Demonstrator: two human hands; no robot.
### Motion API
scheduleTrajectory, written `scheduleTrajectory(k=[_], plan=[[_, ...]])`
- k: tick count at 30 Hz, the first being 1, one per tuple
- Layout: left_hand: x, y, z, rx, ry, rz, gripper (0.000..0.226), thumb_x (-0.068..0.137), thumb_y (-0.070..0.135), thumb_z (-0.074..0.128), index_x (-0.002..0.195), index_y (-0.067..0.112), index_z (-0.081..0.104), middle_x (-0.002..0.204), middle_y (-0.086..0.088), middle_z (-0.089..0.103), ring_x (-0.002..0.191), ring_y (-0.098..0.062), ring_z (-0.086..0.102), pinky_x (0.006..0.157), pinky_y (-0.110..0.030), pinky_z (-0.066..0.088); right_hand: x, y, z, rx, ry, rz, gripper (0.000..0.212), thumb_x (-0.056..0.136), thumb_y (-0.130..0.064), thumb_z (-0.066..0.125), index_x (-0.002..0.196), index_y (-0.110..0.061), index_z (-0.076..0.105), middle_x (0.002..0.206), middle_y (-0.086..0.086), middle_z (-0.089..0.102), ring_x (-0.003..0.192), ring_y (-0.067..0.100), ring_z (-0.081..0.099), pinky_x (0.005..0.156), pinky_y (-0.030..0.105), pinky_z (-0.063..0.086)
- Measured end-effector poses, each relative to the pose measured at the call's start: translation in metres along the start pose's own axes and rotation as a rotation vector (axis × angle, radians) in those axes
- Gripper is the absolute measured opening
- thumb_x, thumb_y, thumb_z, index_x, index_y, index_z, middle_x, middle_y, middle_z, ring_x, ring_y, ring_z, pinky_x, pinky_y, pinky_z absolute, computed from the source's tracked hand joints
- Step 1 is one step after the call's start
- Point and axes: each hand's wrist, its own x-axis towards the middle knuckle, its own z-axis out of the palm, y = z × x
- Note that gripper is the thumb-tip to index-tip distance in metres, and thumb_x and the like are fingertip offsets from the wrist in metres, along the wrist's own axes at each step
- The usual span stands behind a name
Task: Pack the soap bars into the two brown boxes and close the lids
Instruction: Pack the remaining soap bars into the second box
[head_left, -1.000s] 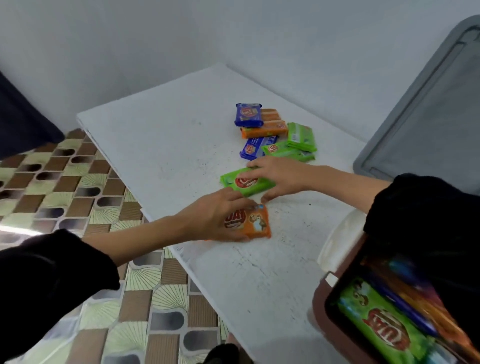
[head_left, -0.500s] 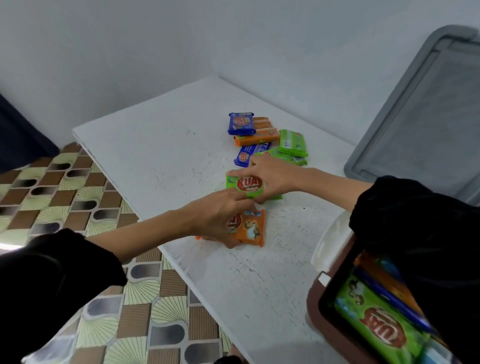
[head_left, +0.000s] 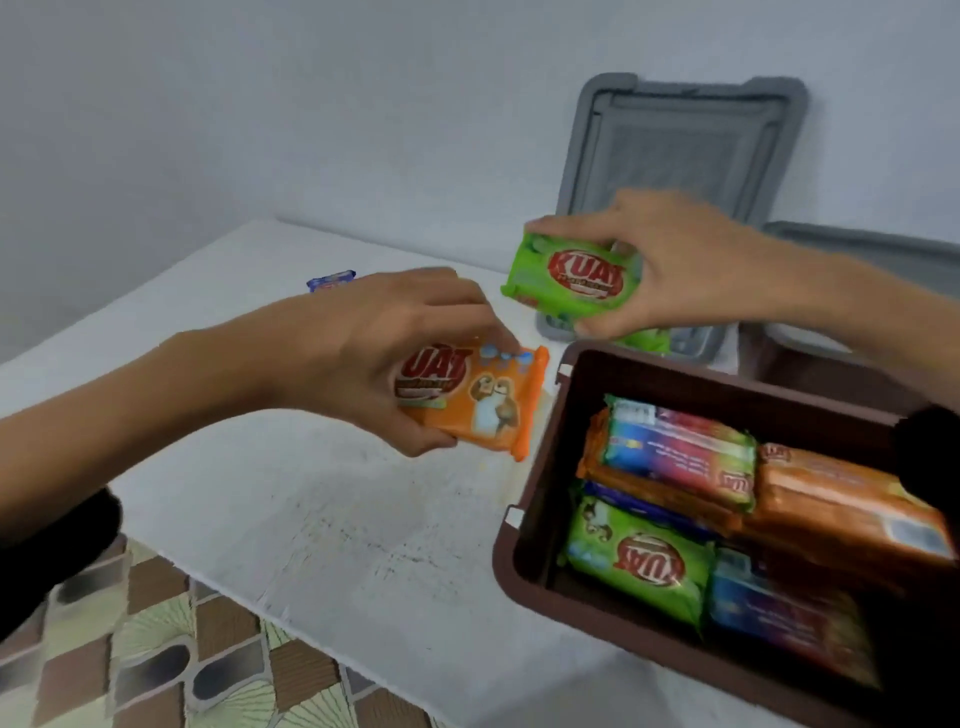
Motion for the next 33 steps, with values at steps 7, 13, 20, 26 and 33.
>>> scheduleTrajectory(k=[7, 13, 20, 26, 33], plan=[[0.066, 0.047, 0.022, -0.082, -0.051, 0.213, 0.063, 0.065, 0.057, 0.066, 0.118, 0.027, 0.049, 0.106, 0.009, 0.055, 0.092, 0.002, 0.041, 0.084, -0.002, 0.029, -0.124, 0.021, -0.003, 0.004, -0.100, 0.278, 0.093, 0.053, -0.060, 0.068, 0.136, -0.055, 0.026, 0.093, -0.009, 0.050, 0.086, 0.012, 0.048, 0.067, 0.022, 0.036], [0.093, 0.083, 0.066, -0.104, -0.131, 0.293, 0.068, 0.064, 0.056, 0.066, 0.119, 0.020, 0.050, 0.109, 0.002, 0.056, 0.095, -0.011, 0.049, 0.081, -0.017, 0.039, -0.189, 0.025, 0.030, 0.040, -0.321, 0.401, 0.092, 0.062, -0.049, 0.073, 0.137, -0.053, 0.019, 0.106, -0.018, 0.041, 0.095, 0.004, 0.042, 0.081, 0.018, 0.040], [0.105, 0.106, 0.110, 0.061, -0.396, 0.257, 0.071, 0.080, 0.052, 0.061, 0.135, 0.020, 0.029, 0.137, 0.001, 0.036, 0.122, -0.014, 0.039, 0.097, -0.026, 0.038, -0.204, 0.022, 0.074, -0.144, -0.452, 0.338, 0.081, 0.075, -0.050, 0.064, 0.142, -0.039, 0.020, 0.137, -0.005, 0.037, 0.121, 0.013, 0.042, 0.093, 0.024, 0.042], [0.112, 0.111, 0.128, 0.328, -0.438, 0.359, 0.062, 0.092, 0.043, 0.050, 0.140, 0.011, 0.028, 0.139, -0.010, 0.038, 0.123, -0.024, 0.041, 0.101, -0.038, 0.041, -0.201, 0.022, 0.091, -0.272, -0.497, 0.285, 0.068, 0.088, -0.045, 0.054, 0.145, -0.029, 0.021, 0.140, 0.003, 0.031, 0.127, 0.020, 0.034, 0.091, 0.031, 0.046], [0.115, 0.111, 0.133, 0.364, -0.448, 0.422, 0.062, 0.093, 0.040, 0.049, 0.140, 0.007, 0.027, 0.136, -0.013, 0.040, 0.118, -0.026, 0.044, 0.099, -0.038, 0.042, -0.191, 0.021, 0.097, -0.289, -0.533, 0.210, 0.061, 0.089, -0.036, 0.056, 0.141, -0.020, 0.028, 0.142, 0.002, 0.033, 0.125, 0.020, 0.038, 0.094, 0.033, 0.046]])
